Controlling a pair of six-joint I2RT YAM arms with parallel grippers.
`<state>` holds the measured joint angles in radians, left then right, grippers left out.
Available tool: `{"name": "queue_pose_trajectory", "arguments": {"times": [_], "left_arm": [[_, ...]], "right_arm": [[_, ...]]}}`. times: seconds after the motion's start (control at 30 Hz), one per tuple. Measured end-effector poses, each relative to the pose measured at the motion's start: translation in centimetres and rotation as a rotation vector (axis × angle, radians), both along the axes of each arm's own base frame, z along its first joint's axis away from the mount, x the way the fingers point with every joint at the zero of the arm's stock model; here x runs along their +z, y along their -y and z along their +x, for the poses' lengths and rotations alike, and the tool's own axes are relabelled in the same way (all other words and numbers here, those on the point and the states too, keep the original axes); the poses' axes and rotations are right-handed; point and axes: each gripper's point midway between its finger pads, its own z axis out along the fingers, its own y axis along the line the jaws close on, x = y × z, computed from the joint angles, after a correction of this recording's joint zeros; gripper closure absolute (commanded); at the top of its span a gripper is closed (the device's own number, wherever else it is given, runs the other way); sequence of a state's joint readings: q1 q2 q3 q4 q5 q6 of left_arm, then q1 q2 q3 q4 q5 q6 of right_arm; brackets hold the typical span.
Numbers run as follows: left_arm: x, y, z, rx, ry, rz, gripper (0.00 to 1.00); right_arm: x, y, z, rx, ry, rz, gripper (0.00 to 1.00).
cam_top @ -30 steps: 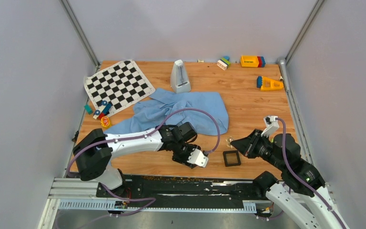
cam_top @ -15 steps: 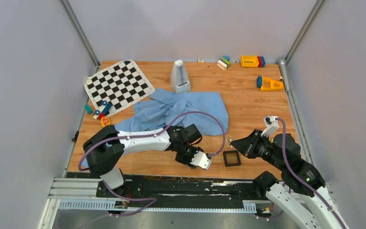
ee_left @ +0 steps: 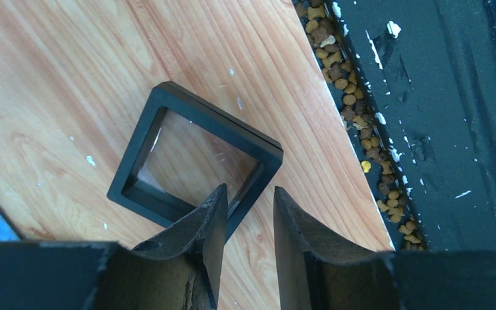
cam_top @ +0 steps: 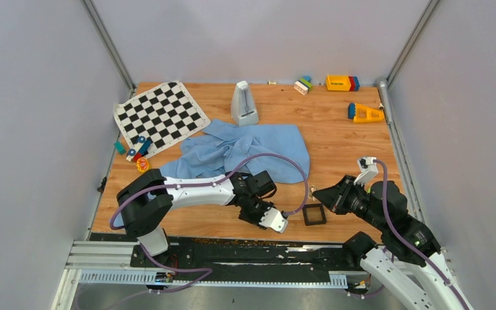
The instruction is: Remove the brooch from the garment
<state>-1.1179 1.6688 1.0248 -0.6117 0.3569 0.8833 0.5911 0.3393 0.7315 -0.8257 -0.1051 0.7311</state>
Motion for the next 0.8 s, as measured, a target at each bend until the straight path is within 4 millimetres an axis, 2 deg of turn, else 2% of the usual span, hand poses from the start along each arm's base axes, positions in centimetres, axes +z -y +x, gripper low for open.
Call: {"name": "queue_pose_trajectory", "arguments": {"times": [0.13,0.2,0.67,0.7,0.8], "left_arm": [[-0.5,-0.2,-0.3,-0.006,-0.009,0.021,0.61],[-0.6,-0.2,-0.3,-0.007,-0.010,0.023,0.68],[0.5,-0.1,-0.4,0.023,-0.021,0.029,0.99],[0.8,0.0,-0.3,0.036,-0.024,0.028,0.99],[1.9,0.6,-0.1,0.102,-0.035,0.024,0.92]], "right_arm": [[0.0,0.0,0.0,0.000,0.000,0.000,0.99],[0.0,0.0,0.0,0.000,0.000,0.000,0.99],[-0.1,0.0,0.0,0.001,-0.005,-0.002,0.99],[-0.2,-0.1,0.1,0.000,-0.008,-0.004,1.00],[-0.7,-0.2,0.2,0.001,-0.021,-0.004,1.00]]}}
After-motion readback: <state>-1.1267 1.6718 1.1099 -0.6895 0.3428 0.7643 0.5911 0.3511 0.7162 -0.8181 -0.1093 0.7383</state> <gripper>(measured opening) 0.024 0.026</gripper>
